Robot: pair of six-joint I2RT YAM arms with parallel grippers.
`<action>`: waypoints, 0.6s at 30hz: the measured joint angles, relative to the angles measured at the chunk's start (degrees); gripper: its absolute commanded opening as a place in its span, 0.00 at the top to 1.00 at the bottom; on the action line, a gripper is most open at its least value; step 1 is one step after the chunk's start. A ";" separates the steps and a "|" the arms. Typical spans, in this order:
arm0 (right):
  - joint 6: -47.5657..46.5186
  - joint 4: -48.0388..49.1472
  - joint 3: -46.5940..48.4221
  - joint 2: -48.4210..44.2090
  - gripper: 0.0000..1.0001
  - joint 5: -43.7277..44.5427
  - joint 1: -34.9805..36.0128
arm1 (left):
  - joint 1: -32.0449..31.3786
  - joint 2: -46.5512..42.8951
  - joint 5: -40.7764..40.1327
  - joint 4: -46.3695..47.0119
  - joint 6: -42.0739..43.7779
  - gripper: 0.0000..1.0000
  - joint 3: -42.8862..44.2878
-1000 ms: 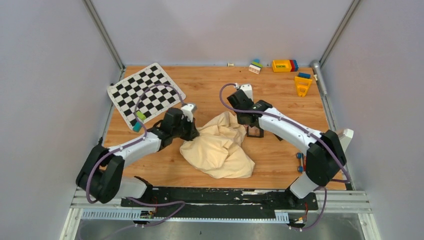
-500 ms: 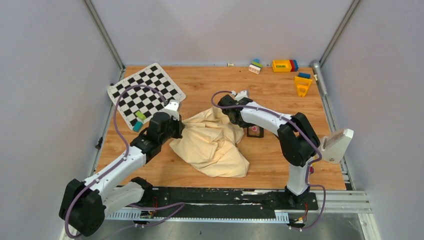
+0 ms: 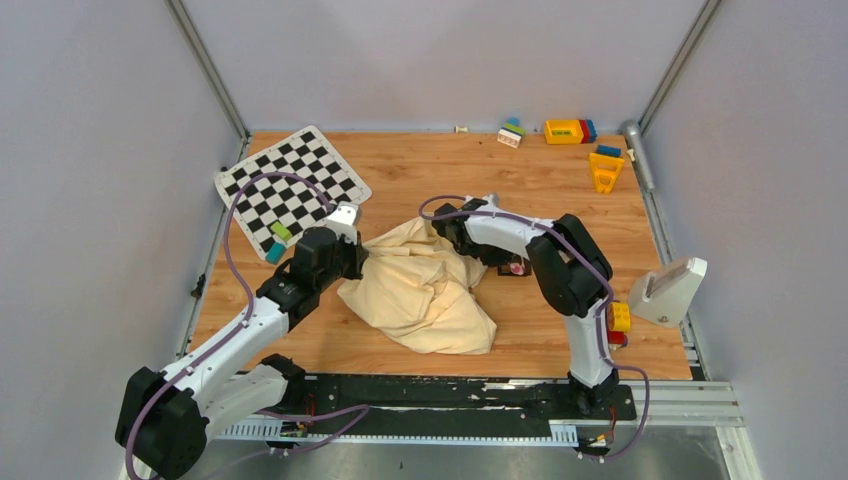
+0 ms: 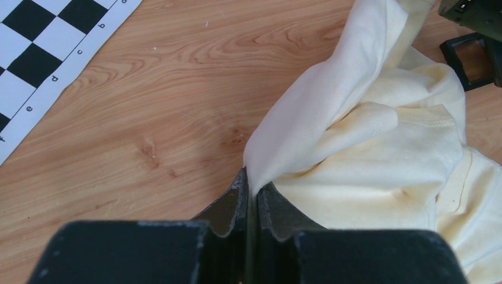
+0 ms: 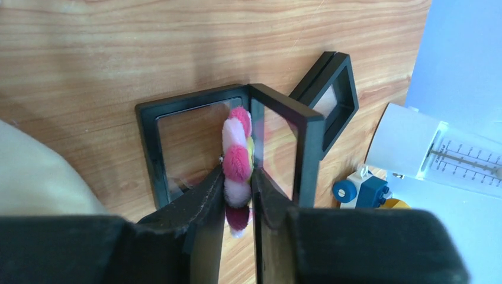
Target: Remove the brooch from the garment
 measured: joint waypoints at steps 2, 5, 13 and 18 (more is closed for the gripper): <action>0.57 -0.48 0.09 0.98 0.66 0.09 0.02 | 0.00 0.00 0.13 -0.09 0.17 0.81 -0.02; 1.18 -1.20 0.74 1.57 0.62 0.02 0.02 | 0.00 -0.22 0.55 -0.26 0.50 0.80 -0.15; -1.11 1.31 1.95 0.22 0.49 -4.72 0.26 | 0.00 -1.09 1.29 -1.25 0.81 0.78 -0.24; -6.21 7.67 0.72 -8.22 0.32 -13.07 0.55 | 0.00 -2.54 1.29 -2.78 1.14 0.55 -0.24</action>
